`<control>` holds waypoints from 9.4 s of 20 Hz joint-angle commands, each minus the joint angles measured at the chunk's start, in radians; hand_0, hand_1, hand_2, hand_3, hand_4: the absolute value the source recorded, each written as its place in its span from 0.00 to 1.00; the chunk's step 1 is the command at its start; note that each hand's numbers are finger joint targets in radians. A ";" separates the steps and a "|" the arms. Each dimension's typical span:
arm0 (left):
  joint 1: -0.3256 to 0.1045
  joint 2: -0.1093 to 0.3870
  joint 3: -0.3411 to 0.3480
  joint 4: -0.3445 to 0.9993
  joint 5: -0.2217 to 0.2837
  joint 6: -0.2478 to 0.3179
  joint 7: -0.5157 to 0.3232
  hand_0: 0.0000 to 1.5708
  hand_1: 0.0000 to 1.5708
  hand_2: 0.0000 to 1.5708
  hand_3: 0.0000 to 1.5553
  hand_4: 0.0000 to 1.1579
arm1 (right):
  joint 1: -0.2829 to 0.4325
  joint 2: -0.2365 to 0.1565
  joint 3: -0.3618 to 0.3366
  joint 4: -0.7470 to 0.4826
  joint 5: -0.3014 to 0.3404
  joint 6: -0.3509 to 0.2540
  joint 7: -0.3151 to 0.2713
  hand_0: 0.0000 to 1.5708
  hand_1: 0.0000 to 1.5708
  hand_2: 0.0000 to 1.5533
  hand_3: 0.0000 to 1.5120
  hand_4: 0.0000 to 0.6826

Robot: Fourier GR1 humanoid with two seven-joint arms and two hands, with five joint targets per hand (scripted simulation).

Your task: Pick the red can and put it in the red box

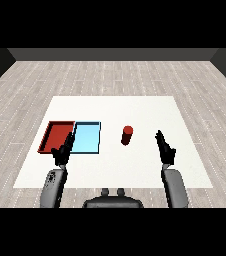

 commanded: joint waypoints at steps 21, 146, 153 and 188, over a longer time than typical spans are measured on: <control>0.032 -0.082 -0.010 -0.127 0.007 -0.037 -0.391 0.00 0.00 0.00 0.00 0.00 | -0.104 -0.108 -0.201 0.180 -0.241 0.314 -0.344 0.00 0.00 0.00 0.00 0.00; -0.023 -0.078 0.078 0.047 0.071 -0.082 -0.566 0.00 0.00 0.00 0.00 0.00 | -0.902 0.109 0.078 1.425 -0.350 -0.135 -0.510 0.97 0.97 0.95 0.93 0.80; 0.025 -0.098 0.014 -0.092 0.073 -0.046 -0.485 0.00 0.00 0.00 0.00 0.00 | -0.927 0.109 0.088 1.392 -0.389 -0.180 -0.571 0.97 0.97 0.95 0.92 0.85; -0.209 -0.100 -0.346 0.017 -0.024 0.209 -0.212 0.00 0.00 0.00 0.00 0.00 | -0.408 0.108 0.329 0.206 -0.205 -0.390 -0.323 0.91 0.91 0.92 0.92 0.93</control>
